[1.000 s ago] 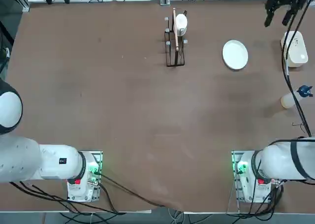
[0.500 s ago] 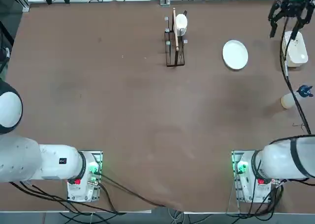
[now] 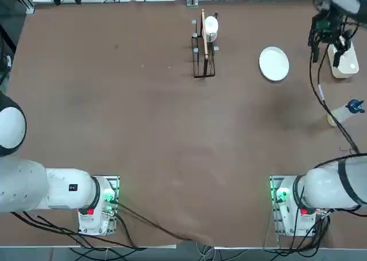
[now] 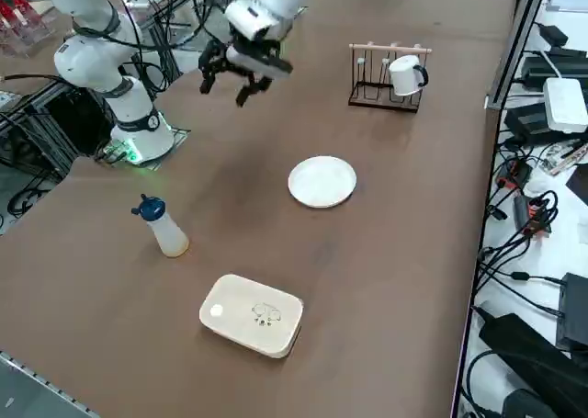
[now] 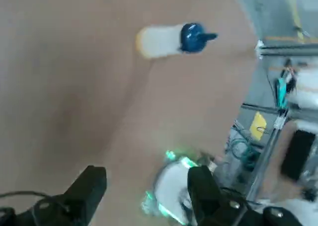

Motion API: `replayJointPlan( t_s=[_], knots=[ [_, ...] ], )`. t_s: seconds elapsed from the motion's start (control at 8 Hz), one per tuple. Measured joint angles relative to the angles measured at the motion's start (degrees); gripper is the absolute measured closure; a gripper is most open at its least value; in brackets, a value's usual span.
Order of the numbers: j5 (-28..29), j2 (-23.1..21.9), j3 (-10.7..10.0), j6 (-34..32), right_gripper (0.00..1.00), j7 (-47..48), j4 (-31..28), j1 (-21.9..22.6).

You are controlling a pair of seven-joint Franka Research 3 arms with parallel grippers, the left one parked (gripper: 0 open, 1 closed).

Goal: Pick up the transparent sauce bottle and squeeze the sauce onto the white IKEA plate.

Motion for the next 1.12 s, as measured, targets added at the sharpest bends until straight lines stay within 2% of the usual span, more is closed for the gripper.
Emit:
replayJointPlan(
  t_s=[0.25,0.38,0.75,1.0,1.12],
  knots=[
    [-7.11,0.80,0.37,8.78,0.00,22.48,-7.10,0.85],
    [-12.23,2.12,0.39,9.91,0.00,33.75,-9.02,0.85],
    [-23.28,12.59,-0.07,12.05,0.00,65.88,-11.11,0.49],
    [-29.15,18.72,-0.33,12.63,0.00,79.28,-11.06,-0.90],
    [-32.22,20.34,-0.43,12.65,0.00,82.73,-11.13,-2.70]
  ],
)
